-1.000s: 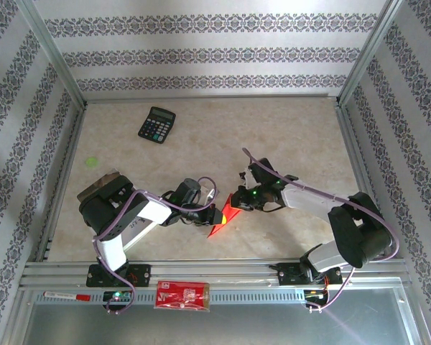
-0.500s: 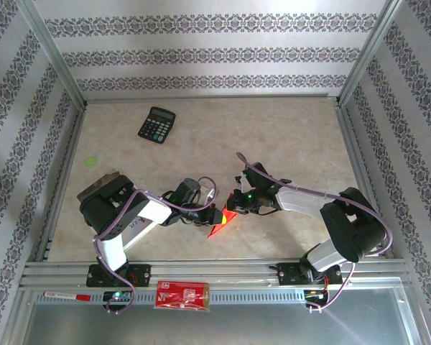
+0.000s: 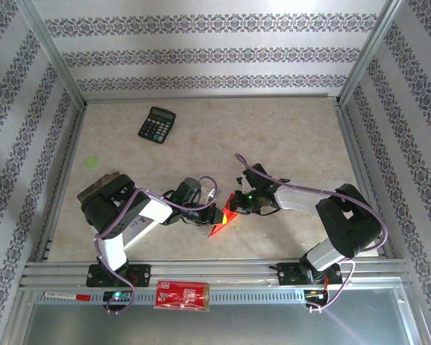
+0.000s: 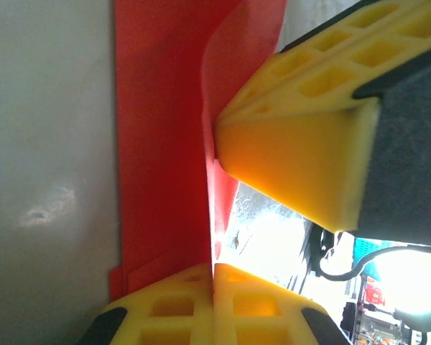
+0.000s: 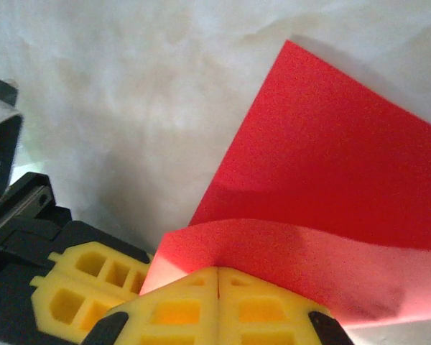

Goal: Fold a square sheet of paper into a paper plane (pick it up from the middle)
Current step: Fold the wing for the fifth time at the center of the table.

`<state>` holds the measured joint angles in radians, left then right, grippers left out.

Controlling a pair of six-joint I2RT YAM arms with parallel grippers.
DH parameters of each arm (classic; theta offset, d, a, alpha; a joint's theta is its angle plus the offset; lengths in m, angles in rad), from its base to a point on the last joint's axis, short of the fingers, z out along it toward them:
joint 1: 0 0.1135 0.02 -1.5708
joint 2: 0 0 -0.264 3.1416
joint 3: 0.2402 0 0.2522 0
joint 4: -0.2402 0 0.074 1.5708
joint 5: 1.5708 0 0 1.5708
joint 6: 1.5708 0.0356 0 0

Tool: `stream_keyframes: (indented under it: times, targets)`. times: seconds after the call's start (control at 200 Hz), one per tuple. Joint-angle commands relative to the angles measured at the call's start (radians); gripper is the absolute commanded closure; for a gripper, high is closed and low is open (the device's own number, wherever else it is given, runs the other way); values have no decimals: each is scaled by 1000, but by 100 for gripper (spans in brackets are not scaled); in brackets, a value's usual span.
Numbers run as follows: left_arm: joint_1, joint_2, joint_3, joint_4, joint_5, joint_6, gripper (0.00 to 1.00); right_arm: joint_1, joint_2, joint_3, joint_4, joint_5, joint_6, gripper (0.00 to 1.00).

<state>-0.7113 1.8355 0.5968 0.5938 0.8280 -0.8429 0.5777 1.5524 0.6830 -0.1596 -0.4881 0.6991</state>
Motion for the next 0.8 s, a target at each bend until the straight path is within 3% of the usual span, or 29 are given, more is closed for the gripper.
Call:
stream_keyframes:
  times: [0.0, 0.794]
  targets:
    - [8, 52, -14, -109, -72, 21, 100, -13, 18, -16, -29, 26, -36, 96]
    - [9, 51, -6, -137, -76, 34, 100, -24, 43, -17, -64, 59, -76, 96]
